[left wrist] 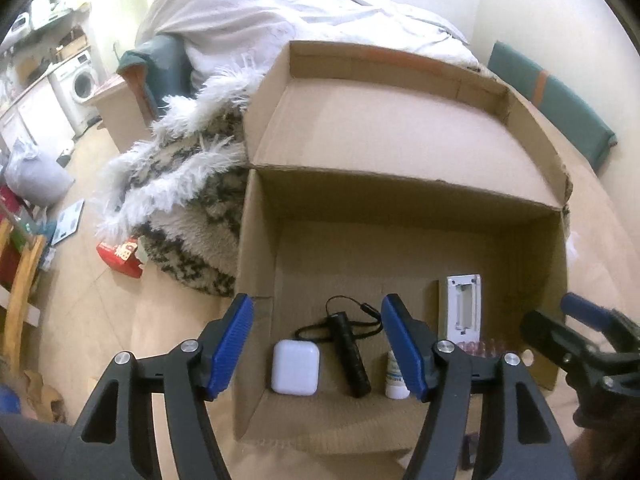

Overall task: Organize rigid objects
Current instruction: 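Withdraw both tools from the box toward the remaining items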

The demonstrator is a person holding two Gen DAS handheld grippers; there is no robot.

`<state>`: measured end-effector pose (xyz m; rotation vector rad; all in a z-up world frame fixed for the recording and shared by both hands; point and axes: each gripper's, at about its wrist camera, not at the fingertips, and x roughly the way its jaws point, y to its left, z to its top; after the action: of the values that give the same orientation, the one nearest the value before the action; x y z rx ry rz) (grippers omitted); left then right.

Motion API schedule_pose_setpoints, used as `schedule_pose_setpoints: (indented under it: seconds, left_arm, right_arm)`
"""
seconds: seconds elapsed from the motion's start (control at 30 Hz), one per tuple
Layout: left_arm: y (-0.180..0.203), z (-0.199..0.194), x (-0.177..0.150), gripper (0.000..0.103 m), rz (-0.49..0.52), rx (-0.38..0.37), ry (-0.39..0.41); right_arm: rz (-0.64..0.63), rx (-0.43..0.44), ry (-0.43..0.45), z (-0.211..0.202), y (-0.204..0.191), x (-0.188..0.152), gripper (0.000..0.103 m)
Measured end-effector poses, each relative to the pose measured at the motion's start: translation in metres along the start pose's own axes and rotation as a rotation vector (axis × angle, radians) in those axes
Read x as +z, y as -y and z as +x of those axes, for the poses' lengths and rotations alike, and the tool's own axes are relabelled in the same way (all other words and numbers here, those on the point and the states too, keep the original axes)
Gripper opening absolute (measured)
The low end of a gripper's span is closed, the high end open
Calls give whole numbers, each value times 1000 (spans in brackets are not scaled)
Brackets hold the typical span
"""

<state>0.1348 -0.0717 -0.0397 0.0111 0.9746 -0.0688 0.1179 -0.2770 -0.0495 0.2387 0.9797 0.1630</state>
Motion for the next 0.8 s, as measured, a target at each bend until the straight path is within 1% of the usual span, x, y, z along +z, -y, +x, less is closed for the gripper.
schedule_pose_setpoints:
  seconds: [0.07,0.17,0.3,0.43,0.53,0.63,0.8]
  left_arm:
    - [-2,-7,-1,64,1,1,-10]
    - [-10,-17,-4,64,-12,-23,-36]
    - [-19,-29,-14,64,-14,-34,-51]
    - [-28,-38,-25,64,-15,-27,-55]
    - [-34,-43,-34,64,-26,-31,-64]
    - [-38,-44,-45,64,-43,-38,-77]
    - [-41,-40,-59,64,-49,-24,-89]
  right_arm:
    - [7,9,-2,-6,1,-1,103]
    - [28,38,-1,-19,2,-4,103]
    - [29,43,-18,-31,2,-14,103]
    - [24,48,-38,-42,1,-29,103]
    - [22,38,-51,-47,1,-40,103]
    - [41,50,-65,-50,3,-51,103]
    - [75,55,-91,-48,9,-68,103]
